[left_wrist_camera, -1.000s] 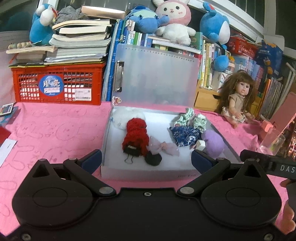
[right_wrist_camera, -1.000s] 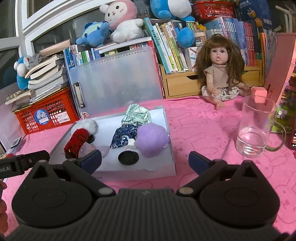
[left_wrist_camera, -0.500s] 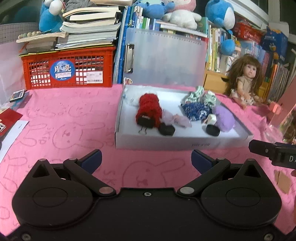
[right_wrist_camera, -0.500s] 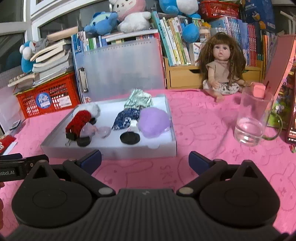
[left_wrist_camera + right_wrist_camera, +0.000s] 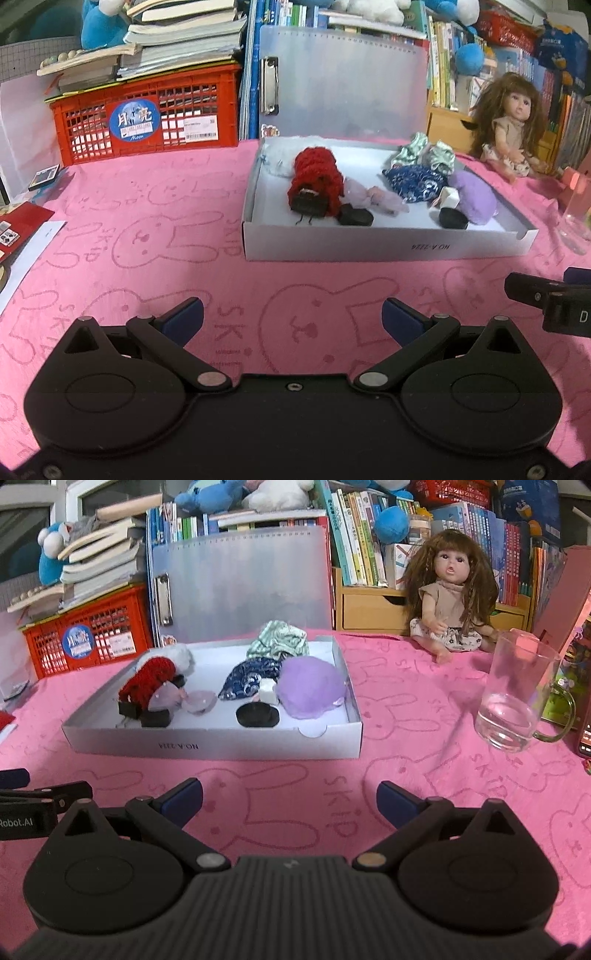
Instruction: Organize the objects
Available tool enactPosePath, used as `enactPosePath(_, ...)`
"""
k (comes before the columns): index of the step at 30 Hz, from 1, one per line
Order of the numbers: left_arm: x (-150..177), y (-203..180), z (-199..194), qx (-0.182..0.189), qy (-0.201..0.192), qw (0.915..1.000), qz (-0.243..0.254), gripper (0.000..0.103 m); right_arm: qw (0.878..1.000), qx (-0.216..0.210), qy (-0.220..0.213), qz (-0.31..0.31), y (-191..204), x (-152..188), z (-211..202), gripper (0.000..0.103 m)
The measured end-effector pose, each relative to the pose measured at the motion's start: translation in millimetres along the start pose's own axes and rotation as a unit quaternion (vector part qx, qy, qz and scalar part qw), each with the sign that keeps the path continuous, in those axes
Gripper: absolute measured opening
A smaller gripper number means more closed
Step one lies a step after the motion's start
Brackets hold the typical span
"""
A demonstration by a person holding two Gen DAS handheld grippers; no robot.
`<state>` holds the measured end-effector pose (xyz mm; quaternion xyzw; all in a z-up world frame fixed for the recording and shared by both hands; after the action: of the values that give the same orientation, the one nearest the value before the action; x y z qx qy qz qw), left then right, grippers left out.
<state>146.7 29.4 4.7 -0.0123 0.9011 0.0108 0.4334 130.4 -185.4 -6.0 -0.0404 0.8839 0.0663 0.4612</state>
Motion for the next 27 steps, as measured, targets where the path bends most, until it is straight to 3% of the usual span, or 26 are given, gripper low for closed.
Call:
enactPosePath(9,3,-4,11,-0.013,0.010,0.9998,0.012,0.103,1.000,0.013,0.025,-0.013,3,8,14,0.103)
enactPosePath(27,3,-4,12,-0.013,0.012,0.9998,0.010,0.103,0.999,0.019,0.031,-0.025,6,10,18,0.103)
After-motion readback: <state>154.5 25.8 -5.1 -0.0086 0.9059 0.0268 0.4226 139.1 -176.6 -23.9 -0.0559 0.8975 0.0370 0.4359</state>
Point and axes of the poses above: each gripper's, at about its wrist camera, not at the fingertips, and z roughly the way its jaws point, y to its left, x to its underside, the point moved 1 cm from there along z, roughly the way its jaws point, and after that the axes turned 3 degrees about -x, right-handed, at the moved point
